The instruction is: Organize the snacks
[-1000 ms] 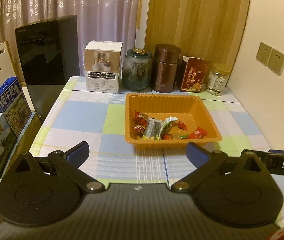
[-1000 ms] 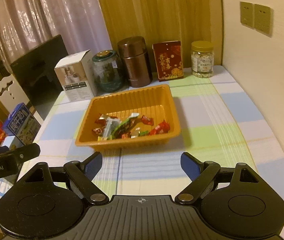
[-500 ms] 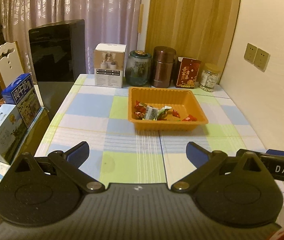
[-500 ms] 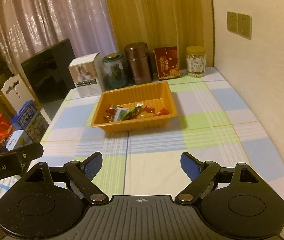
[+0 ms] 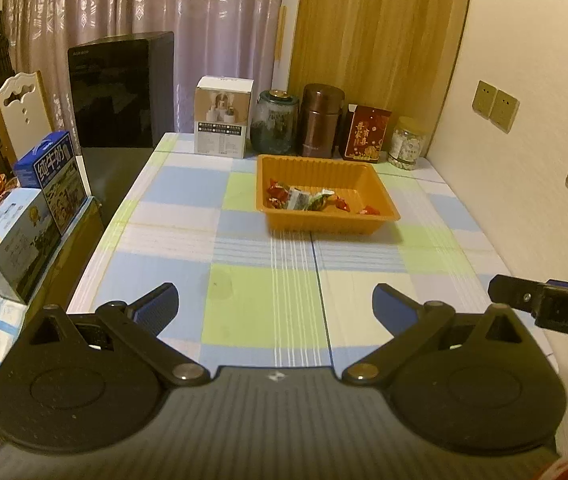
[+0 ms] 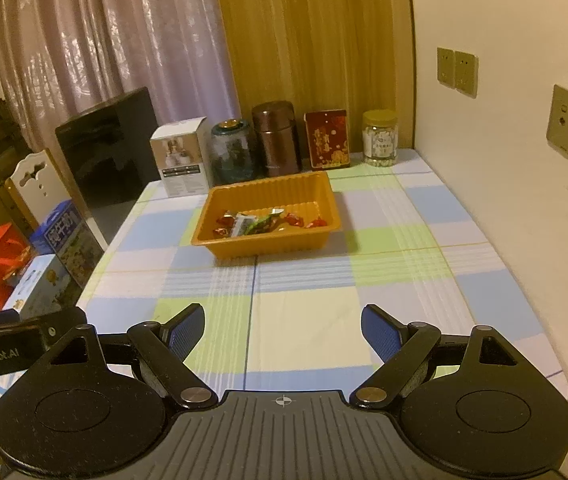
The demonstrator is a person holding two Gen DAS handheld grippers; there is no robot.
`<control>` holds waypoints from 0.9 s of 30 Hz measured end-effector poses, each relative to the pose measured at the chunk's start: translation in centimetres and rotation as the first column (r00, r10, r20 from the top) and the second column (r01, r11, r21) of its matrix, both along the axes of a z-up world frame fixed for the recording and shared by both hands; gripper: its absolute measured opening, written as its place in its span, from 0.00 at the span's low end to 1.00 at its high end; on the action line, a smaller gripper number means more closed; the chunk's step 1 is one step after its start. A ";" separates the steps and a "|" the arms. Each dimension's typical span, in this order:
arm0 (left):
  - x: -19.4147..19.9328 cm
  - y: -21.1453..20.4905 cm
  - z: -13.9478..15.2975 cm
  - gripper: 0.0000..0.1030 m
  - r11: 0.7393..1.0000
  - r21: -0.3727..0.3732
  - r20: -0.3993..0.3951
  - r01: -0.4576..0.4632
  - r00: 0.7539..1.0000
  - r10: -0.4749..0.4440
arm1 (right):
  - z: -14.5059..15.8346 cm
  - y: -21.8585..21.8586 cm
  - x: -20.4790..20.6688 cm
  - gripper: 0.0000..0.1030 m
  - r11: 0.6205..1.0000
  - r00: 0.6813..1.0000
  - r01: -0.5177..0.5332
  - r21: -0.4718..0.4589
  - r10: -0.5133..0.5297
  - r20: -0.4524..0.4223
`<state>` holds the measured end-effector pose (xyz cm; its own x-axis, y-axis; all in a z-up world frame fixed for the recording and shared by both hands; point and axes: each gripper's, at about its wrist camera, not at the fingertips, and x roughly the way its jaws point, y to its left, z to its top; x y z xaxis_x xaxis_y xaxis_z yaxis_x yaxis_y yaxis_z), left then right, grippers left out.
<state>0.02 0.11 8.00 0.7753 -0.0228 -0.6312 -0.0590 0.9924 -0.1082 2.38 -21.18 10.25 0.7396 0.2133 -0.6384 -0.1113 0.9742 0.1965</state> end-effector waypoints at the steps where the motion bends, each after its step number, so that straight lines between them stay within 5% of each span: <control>1: -0.3 -0.1 0.0 0.99 1.000 0.002 0.000 0.000 1.000 0.000 | 0.1 0.0 -0.3 0.83 1.000 1.000 0.001 -0.001 -0.001 0.002; 27: -6.1 -0.7 0.7 1.00 1.000 0.024 0.044 0.016 0.999 -0.017 | 1.3 1.4 -7.4 0.83 0.998 0.997 -0.021 -0.051 0.024 0.069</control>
